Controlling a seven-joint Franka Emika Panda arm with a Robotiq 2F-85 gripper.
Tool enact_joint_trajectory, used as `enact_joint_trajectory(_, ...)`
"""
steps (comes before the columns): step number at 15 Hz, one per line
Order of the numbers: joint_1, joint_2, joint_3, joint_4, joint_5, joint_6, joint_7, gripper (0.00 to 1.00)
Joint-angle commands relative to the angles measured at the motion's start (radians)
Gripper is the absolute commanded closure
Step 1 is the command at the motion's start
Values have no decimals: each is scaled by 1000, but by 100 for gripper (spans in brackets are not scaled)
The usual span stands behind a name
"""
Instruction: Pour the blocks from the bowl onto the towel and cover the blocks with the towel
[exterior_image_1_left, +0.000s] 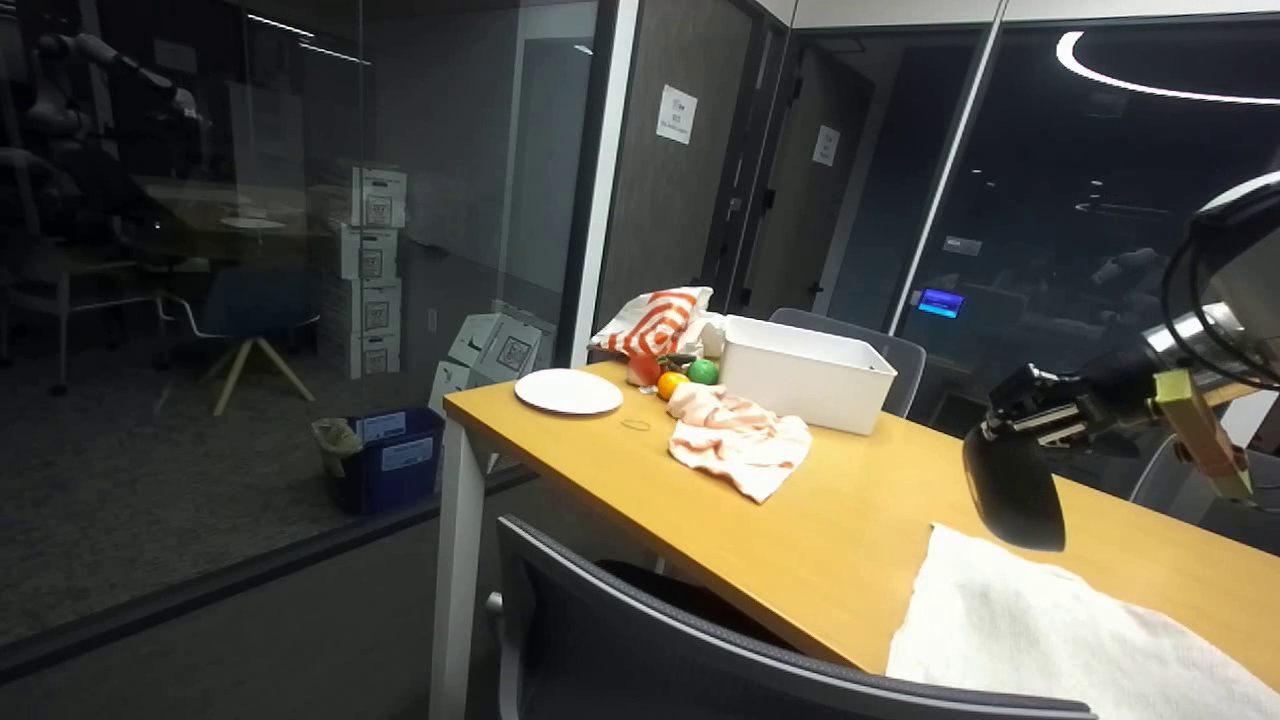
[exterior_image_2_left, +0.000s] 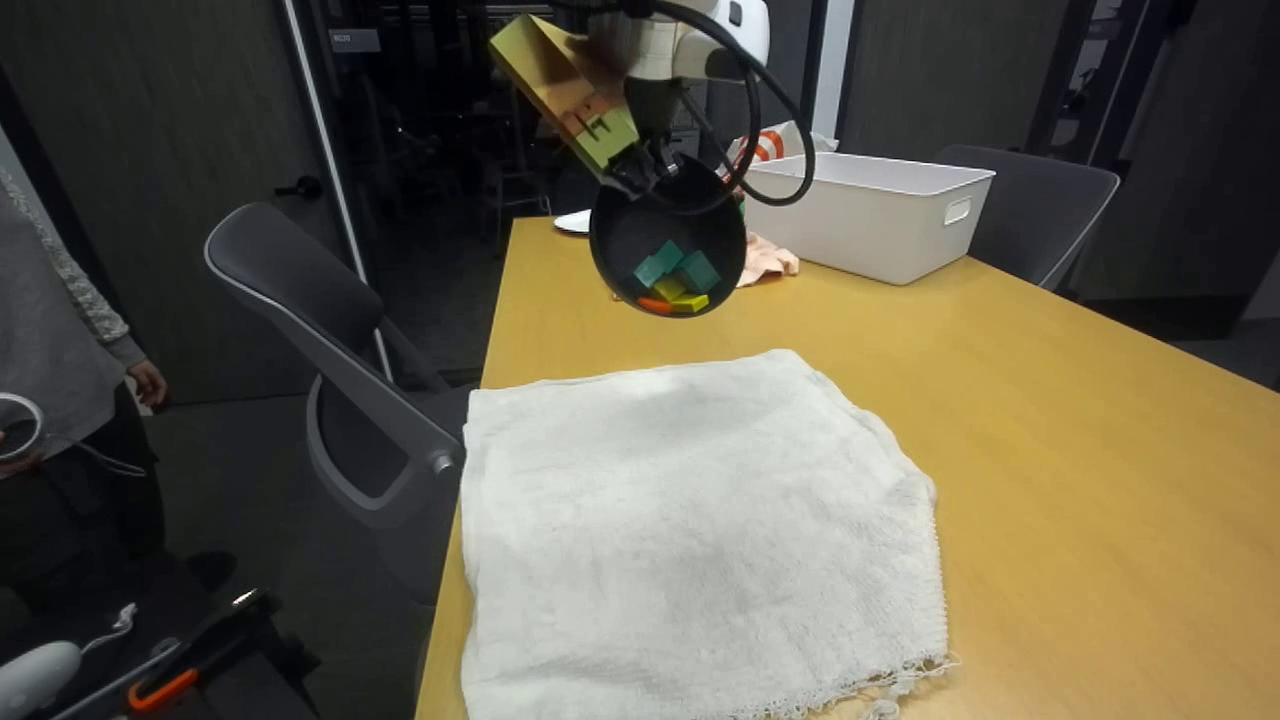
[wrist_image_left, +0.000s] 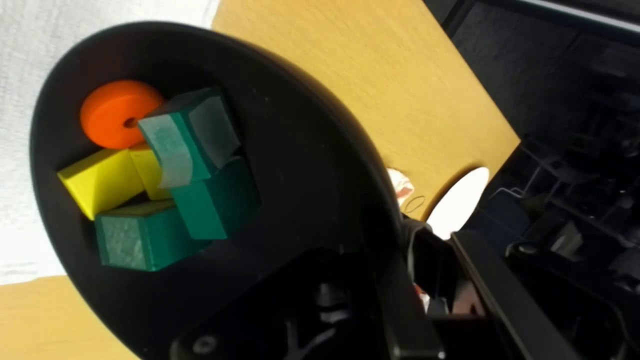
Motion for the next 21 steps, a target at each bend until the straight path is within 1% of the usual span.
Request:
enact_joint_trajectory(1,-14,-31,-21,9,176,-144,-180,94)
enact_joint_trajectory(2,-20,-33,-24,10,210,-187,-223,94)
enact_joint_trajectory(3,-27,-31,-27,11,218,-222,-246,94)
enact_joint_trajectory(5,-45,-13,-35,13,192,-262,-244,94)
enact_joint_trajectory(12,-114,63,-83,33,211,-396,-290,94)
enact_joint_trajectory(18,-143,107,-89,58,247,-575,-378,94)
enact_joint_trajectory(21,-153,133,-91,76,259,-650,-399,94)
